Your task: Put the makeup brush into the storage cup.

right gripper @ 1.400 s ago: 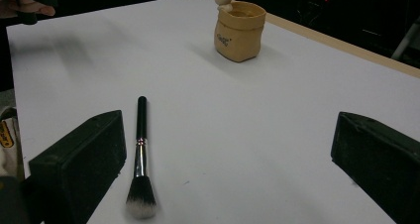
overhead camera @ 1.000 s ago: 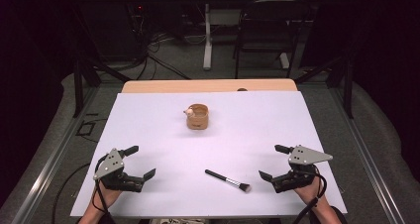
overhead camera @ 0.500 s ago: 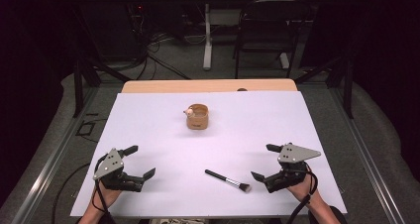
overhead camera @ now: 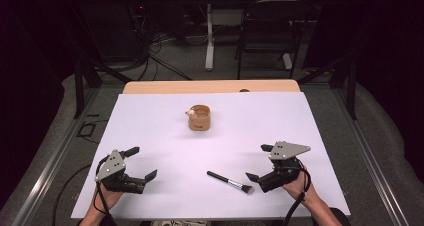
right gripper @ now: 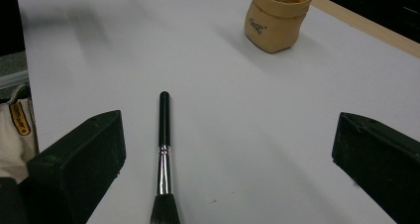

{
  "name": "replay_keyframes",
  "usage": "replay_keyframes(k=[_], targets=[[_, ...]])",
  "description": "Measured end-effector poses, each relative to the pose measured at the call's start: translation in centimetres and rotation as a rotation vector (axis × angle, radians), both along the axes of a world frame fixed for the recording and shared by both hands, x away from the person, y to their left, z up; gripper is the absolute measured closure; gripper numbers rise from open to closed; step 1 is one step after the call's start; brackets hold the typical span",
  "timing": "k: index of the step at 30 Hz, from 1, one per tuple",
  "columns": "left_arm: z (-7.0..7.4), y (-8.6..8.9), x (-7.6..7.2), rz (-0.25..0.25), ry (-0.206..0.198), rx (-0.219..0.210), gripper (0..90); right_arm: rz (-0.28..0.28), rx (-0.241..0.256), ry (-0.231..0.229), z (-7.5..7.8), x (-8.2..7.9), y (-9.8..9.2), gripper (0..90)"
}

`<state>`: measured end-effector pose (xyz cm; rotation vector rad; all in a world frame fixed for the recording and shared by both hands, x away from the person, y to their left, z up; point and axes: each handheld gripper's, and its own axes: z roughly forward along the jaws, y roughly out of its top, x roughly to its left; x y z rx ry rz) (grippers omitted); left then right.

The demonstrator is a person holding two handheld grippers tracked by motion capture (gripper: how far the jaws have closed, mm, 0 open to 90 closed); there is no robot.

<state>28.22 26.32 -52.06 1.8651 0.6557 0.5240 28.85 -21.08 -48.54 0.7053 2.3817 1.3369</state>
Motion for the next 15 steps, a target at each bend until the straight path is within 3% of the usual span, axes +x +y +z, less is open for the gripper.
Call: replay_keyframes(k=[10, 15], targets=[[0.0, 0.0, -0.1, 0.004, 0.003, 0.009, 0.7, 0.032, -0.057, 0.031, 0.6, 0.9, 2.1, 0.0], [0.0, 0.0, 0.0, -0.006, 0.006, 0.006, 0.5, 0.039, -0.118, 0.084, 0.8, 1.6, 3.4, 0.0]])
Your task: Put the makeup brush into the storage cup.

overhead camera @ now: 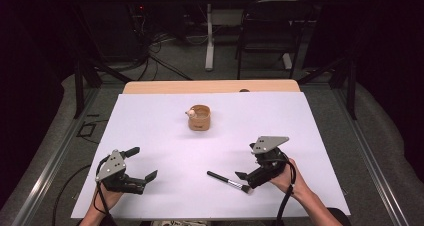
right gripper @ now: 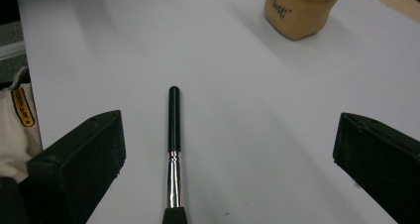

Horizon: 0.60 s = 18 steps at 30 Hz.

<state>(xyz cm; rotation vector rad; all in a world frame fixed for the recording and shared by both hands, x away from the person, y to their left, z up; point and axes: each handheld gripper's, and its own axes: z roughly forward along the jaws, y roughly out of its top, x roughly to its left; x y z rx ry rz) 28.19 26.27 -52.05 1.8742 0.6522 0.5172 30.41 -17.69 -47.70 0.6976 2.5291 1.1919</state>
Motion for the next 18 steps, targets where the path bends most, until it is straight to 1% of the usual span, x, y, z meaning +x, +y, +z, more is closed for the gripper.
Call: replay_keyframes(k=[3, 4, 5, 6, 7, 9, 12, 13, 14, 16, 17, 18], targets=[[0.0, 0.0, 0.0, -0.002, 0.001, 0.004, 0.5, 0.004, -0.046, 0.036, 0.1, 0.3, 0.9, 0.0], [0.0, 0.0, 0.0, 0.007, 0.0, 0.007, 0.4, 0.01, -0.059, 0.044, 0.1, 0.4, 1.1, 0.0], [0.0, 0.0, 0.0, -0.003, 0.003, 0.004, 0.4, 0.018, -0.064, 0.045, 0.1, 0.6, 1.3, 0.0], [0.0, 0.0, 0.0, -0.002, 0.002, 0.003, 0.3, 0.021, -0.084, 0.072, 0.2, 0.7, 1.6, 0.0], [0.0, 0.0, 0.0, -0.004, -0.001, -0.002, 0.3, 0.029, -0.095, 0.087, 0.2, 0.9, 1.8, 0.0], [0.0, 0.0, 0.0, -0.002, 0.0, 0.001, 0.3, 0.035, -0.132, 0.111, 0.3, 1.2, 2.2, 0.0], [0.0, 0.0, 0.0, -0.003, 0.0, 0.0, 0.3, 0.052, -0.169, 0.14, 0.3, 1.4, 2.7, 0.0], [0.0, 0.0, 0.0, -0.003, 0.001, 0.001, 0.3, 0.052, -0.169, 0.14, 0.3, 1.4, 2.7, 0.0], [0.0, 0.0, 0.0, -0.005, 0.0, 0.002, 0.2, 0.064, -0.192, 0.154, 0.2, 1.6, 3.0, 0.0], [0.0, 0.0, 0.0, -0.005, -0.003, -0.004, 0.2, 0.067, -0.204, 0.164, 0.2, 1.6, 3.3, 0.0], [0.0, 0.0, 0.0, 0.007, -0.005, 0.004, 0.2, 0.073, -0.221, 0.171, 0.1, 1.8, 3.4, 0.0], [0.0, 0.0, 0.0, -0.003, -0.003, -0.001, 0.2, 0.078, -0.222, 0.17, 0.0, 1.8, 3.5, 0.0]])
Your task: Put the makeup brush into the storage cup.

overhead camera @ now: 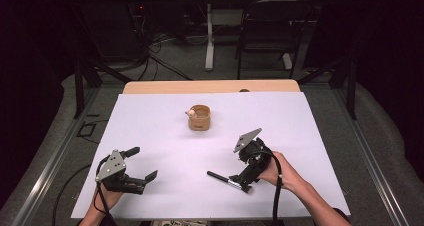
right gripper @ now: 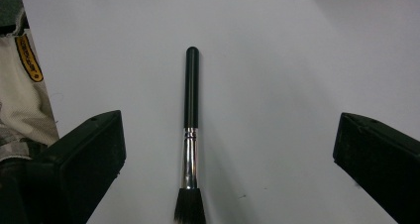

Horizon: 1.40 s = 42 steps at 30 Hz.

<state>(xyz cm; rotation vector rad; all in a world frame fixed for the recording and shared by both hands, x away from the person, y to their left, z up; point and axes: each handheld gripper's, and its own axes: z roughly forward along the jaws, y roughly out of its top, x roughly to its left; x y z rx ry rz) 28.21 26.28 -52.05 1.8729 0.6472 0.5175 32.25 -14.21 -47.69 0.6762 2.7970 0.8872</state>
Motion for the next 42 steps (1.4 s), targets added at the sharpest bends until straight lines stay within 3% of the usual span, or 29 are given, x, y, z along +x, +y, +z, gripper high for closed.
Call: replay_keyframes(k=[4, 14, 24, 29, 39, 42], targets=[[0.0, 0.0, 0.0, 0.0, 0.002, 0.002, 0.1, 0.005, -0.041, 0.033, -0.2, 0.1, 0.4, 0.0], [0.0, 0.0, 0.0, -0.004, 0.0, -0.001, 0.1, 0.044, -0.128, 0.059, -1.2, -0.2, 1.8, 1.5], [0.1, -0.1, 0.0, -0.012, 0.003, -0.003, 0.1, 0.043, -0.192, 0.058, -2.2, -0.4, 2.4, 28.8], [0.1, -0.1, -0.1, -0.007, -0.001, 0.009, 0.1, 0.041, -0.224, 0.081, -2.9, -0.5, 2.7, 42.1], [0.1, -0.2, -0.2, -0.014, -0.005, 0.014, 0.1, 0.047, -0.293, 0.131, -3.3, -1.0, 3.2, 60.1], [0.1, -0.2, -0.2, -0.015, -0.002, 0.015, 0.2, 0.05, -0.299, 0.126, -3.4, -1.0, 3.3, 63.9]])
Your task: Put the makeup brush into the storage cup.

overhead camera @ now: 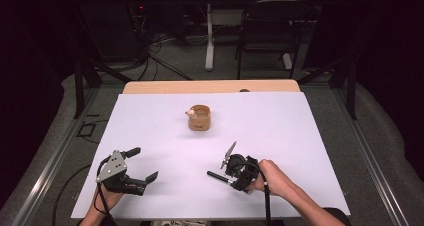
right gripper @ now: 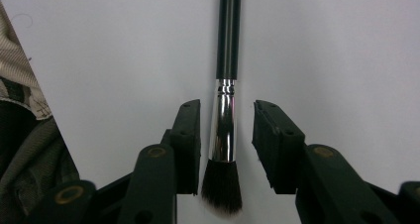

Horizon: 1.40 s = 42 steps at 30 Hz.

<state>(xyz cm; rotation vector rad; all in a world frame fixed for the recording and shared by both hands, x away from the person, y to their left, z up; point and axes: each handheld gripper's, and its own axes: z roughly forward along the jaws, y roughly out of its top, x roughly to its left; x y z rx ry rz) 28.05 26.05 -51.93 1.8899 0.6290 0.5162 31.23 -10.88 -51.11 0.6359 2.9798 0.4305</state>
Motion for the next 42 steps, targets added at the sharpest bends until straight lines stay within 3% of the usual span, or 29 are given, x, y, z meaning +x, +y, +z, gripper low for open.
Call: replay_keyframes(k=[12, 33, 42], targets=[[0.0, 0.0, 0.0, -0.002, 0.0, 0.003, 0.2, 0.005, -0.059, 0.017, -0.7, 0.0, 0.4, 73.0], [0.0, -0.1, 0.0, -0.009, 0.006, 0.01, 0.2, 0.029, -0.151, 0.045, -1.5, 0.2, 1.1, 75.3], [0.0, -0.2, 0.0, -0.008, 0.004, 0.018, 0.2, 0.052, -0.114, 0.057, -1.5, 0.5, 0.8, 75.9]])
